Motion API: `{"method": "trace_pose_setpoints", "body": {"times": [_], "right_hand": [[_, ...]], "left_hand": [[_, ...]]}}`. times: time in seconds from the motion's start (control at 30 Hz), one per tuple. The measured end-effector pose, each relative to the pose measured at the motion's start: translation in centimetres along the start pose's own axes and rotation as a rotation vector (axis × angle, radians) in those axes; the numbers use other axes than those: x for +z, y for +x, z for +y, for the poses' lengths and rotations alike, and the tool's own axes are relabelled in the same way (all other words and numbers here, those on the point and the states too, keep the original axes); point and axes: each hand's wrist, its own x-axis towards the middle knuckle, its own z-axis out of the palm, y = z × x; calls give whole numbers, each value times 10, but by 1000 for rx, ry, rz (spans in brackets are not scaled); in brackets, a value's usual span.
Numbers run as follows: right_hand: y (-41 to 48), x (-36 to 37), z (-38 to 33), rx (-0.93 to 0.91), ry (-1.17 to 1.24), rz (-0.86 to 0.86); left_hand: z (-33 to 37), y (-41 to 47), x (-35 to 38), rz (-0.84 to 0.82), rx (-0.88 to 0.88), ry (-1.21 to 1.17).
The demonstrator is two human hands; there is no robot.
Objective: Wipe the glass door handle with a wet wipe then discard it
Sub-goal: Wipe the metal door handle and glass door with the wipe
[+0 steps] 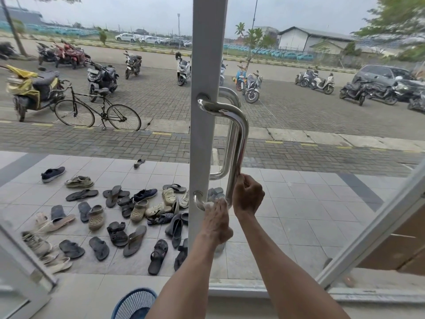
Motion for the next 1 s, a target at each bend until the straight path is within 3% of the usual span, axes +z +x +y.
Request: {"method": "trace_pose_setpoints", "body": {"times": [0.3, 0.4, 0.6, 0.77, 0.9, 1.0], "right_hand": [[-8, 13, 0, -3, 17, 123], [-8, 15, 2, -25, 3, 141], [-7, 18, 3, -42, 20, 157], [-7, 16, 7, -92, 12, 144], [-4, 13, 11, -141, 31, 112], [-3, 11, 12, -173, 18, 101]], "left_hand": [[-48, 0, -9, -197, -134, 338], [-55, 9, -16, -205, -145, 286], [-36, -8, 18, -120, 58, 133], [-55, -1, 5, -149, -15, 209], [-63, 10, -12, -139, -116, 105], [-55, 7, -2, -87, -75, 95]]}}
